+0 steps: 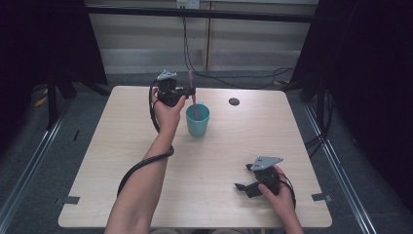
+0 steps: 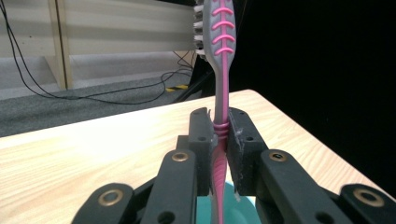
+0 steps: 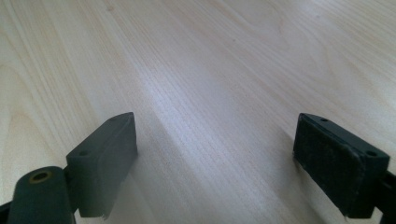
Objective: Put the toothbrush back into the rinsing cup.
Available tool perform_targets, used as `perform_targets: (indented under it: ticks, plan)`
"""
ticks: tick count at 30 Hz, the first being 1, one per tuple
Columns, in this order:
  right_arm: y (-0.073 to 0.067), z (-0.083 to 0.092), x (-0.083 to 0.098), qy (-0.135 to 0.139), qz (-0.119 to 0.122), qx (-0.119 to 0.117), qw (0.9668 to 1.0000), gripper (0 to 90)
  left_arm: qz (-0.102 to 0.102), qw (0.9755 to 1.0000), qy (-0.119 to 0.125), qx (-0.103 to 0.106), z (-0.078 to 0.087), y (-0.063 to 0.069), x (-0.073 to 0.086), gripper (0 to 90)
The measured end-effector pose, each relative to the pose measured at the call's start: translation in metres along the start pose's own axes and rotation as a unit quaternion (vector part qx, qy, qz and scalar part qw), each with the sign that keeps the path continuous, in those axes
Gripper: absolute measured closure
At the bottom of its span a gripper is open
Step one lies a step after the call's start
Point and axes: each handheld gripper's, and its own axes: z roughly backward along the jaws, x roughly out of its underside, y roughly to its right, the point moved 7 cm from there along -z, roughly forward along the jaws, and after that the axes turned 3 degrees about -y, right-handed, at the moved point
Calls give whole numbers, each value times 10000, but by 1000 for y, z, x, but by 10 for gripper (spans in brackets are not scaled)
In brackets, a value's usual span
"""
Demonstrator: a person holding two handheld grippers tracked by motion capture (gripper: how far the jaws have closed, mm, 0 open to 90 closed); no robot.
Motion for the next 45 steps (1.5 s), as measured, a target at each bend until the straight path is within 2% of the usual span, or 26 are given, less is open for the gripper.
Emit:
perform_targets:
  ticks: [5,14,24,29,37,38,39,42,45]
  plan:
    - [0,0,0,0,2,-3,10000,132,101,9999,-37,-4,-3,-2,9,812]
    - [-1,0,0,-1,17,-16,10000,132,109,9998,-182,-12,-6,-4,23,811]
    - [-1,0,0,-3,32,-24,10000,132,209,9992,-335,-21,-9,-6,40,808]
    - [-1,0,0,-3,31,-32,10000,132,210,9990,-389,-13,-9,-7,44,806]
    - [-2,0,0,-2,45,-41,10000,132,347,9983,-459,-23,-8,-7,51,790]
    - [-3,0,0,-6,53,-43,10000,132,369,9982,-462,-20,-8,-7,52,740]
    - [-3,0,0,-6,53,-43,10000,132,375,9982,-471,-16,-8,-8,52,740]
    - [-3,0,0,-8,54,-53,10000,132,482,9976,-474,-123,-6,-9,54,655]
    - [-3,0,0,-9,56,-57,10000,132,484,9976,-468,-177,-4,-11,56,579]
